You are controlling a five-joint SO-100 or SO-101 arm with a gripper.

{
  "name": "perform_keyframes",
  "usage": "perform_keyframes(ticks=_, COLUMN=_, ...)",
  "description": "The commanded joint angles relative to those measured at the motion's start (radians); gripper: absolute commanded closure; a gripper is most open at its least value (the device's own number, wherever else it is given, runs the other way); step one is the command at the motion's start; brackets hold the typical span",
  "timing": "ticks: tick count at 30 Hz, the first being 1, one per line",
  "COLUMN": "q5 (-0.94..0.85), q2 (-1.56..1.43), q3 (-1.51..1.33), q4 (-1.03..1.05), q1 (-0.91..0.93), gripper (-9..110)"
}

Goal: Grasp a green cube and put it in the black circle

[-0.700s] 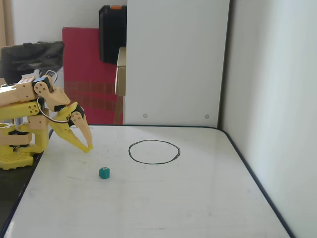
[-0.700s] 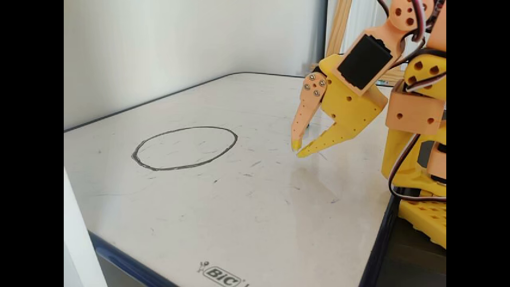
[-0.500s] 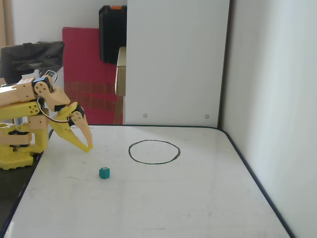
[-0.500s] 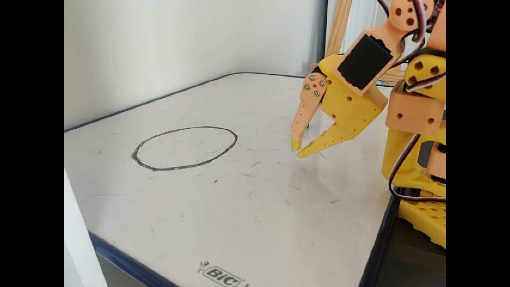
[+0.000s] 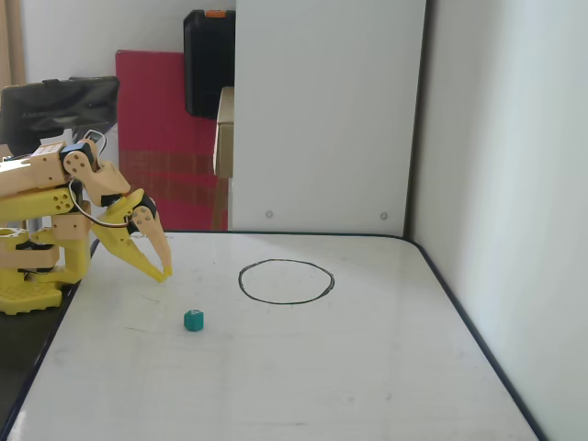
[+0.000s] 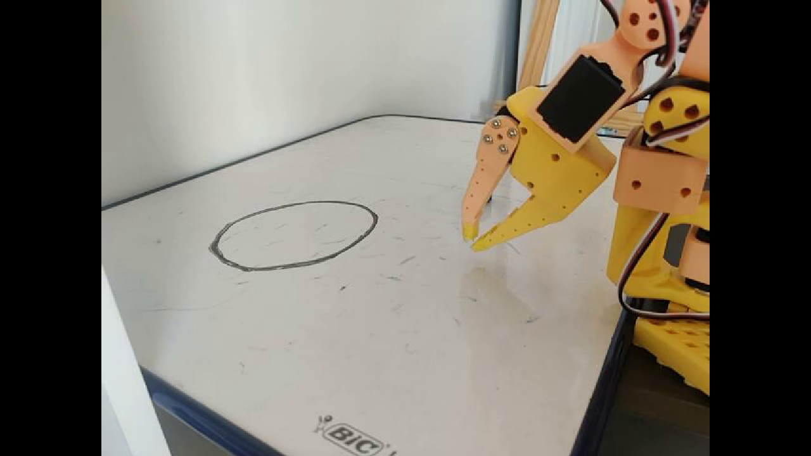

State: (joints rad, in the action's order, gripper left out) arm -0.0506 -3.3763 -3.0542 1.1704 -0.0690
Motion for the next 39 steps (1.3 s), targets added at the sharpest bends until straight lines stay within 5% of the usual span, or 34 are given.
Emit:
perform_keyframes(ticks=1, q5=-0.005, q2=-0.005, q3=0.002, q4=-0.012, q1=0.003, gripper=101)
perform_keyframes(ticks=16, q5=-0.087, q2=0.31, q3=0.434, q4=0.101, q1=0.112, gripper=101)
perform_keyframes(ticks=29, q5=-0.43, q2=0.876, q3=1.072, q4=0.27, q1=0.229, gripper=100)
perform_keyframes(ticks=39, q5=-0.65, q2=1.316, q3=1.272, q4=0.267, q1=0.393, gripper=88)
